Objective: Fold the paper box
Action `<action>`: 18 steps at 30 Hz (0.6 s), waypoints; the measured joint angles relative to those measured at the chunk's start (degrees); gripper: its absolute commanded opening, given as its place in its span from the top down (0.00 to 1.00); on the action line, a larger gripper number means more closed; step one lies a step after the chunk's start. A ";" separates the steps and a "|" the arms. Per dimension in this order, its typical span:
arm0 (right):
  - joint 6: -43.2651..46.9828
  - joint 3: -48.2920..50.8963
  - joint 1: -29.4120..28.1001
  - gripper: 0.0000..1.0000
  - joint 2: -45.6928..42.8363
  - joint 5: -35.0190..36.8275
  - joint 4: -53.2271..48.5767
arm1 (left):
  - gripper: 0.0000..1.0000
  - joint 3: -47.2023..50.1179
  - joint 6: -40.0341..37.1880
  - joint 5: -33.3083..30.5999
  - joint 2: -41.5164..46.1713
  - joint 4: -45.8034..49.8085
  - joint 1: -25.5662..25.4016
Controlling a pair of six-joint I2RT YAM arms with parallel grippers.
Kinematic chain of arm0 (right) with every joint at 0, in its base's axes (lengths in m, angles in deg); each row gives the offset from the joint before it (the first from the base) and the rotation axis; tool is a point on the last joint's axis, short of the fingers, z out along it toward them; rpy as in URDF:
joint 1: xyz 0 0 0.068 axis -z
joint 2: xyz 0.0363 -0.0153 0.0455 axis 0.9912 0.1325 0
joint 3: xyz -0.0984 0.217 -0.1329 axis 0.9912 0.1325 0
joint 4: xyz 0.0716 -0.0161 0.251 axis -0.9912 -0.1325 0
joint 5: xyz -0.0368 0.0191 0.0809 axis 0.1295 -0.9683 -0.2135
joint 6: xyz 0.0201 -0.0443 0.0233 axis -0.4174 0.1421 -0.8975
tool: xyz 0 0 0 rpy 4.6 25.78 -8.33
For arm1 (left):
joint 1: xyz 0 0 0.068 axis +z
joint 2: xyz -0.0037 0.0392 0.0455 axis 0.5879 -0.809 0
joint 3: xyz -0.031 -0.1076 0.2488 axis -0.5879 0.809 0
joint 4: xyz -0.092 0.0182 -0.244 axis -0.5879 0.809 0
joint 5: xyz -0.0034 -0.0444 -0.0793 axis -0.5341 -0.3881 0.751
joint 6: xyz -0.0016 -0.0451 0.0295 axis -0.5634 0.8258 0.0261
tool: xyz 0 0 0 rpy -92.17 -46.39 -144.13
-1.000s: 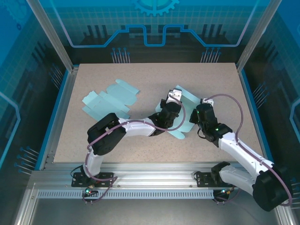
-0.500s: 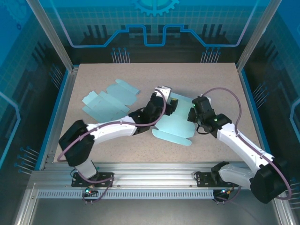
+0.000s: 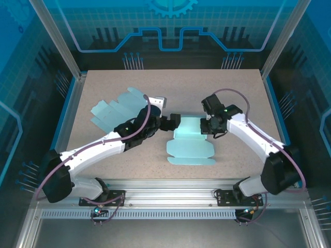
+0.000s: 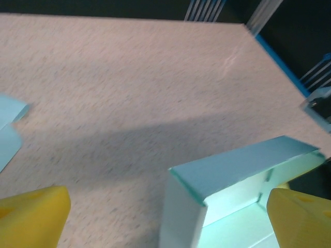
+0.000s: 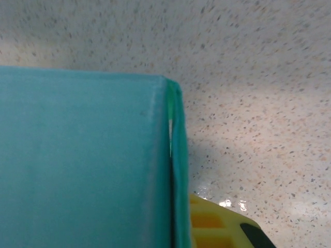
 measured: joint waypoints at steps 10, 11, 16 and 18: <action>6.40 -11.93 0.00 1.00 19.61 -1.07 -7.87 | 0.01 7.32 3.69 2.80 5.99 2.67 5.84; 6.82 -12.94 0.00 1.00 21.07 -1.05 -8.41 | 0.01 7.72 3.74 2.91 6.69 2.67 6.16; 8.22 -18.38 -0.07 1.00 28.30 0.20 -11.13 | 0.01 10.21 4.17 3.63 9.90 2.27 7.69; 8.48 -20.94 -0.35 1.00 30.25 1.51 -13.16 | 0.01 10.80 4.35 3.82 10.43 2.29 8.11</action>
